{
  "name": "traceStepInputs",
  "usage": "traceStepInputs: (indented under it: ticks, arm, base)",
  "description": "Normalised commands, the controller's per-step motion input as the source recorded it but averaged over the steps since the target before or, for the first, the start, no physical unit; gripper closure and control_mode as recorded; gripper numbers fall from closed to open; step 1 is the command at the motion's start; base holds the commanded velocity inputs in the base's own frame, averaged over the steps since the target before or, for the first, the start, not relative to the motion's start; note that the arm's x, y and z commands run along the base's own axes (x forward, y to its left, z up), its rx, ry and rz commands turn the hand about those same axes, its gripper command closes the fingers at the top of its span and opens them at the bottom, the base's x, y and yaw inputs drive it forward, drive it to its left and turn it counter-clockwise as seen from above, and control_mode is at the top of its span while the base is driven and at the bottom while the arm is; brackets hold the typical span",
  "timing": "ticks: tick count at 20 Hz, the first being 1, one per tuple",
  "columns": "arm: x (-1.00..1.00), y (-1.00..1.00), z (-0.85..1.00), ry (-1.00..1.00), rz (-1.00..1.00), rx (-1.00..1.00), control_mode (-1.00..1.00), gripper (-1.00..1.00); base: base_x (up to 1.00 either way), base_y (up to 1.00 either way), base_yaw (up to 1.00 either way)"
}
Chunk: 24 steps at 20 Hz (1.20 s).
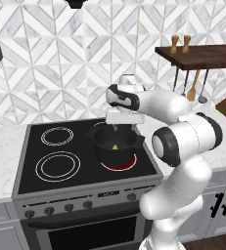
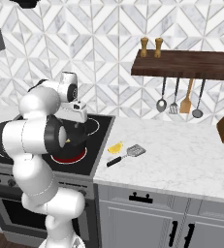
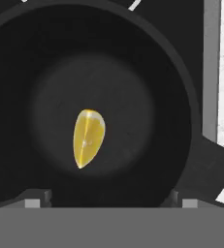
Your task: Put the lemon wedge and lemon wedge in the pot. Retrieve the spatula and lightly stir the vegetables in the pot.
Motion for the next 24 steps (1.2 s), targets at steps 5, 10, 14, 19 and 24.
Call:
traceStepInputs:
  ticks: [5, 10, 14, 19, 24]
  arm:
    - [0.00, -1.00, 0.24, 0.09, -0.15, 0.00, -1.00, -1.00]
    - [0.09, -0.90, -0.38, 0.14, -0.13, -0.08, -1.00, -1.00]
    - [0.00, -0.72, -0.58, 0.06, -0.06, -0.01, -1.00, -1.00]
    - [0.06, -0.55, -0.61, 0.07, -0.07, 0.00, -1.00, -1.00]
    - [0.08, -0.31, -0.42, 0.05, -0.03, 0.00, -1.00, -1.00]
  base:
    - [0.00, 0.00, 0.00]
    - [0.00, 0.00, 0.00]
    - [0.00, 0.00, 0.00]
    - [0.00, 0.00, 0.00]
    - [0.00, 0.00, 0.00]
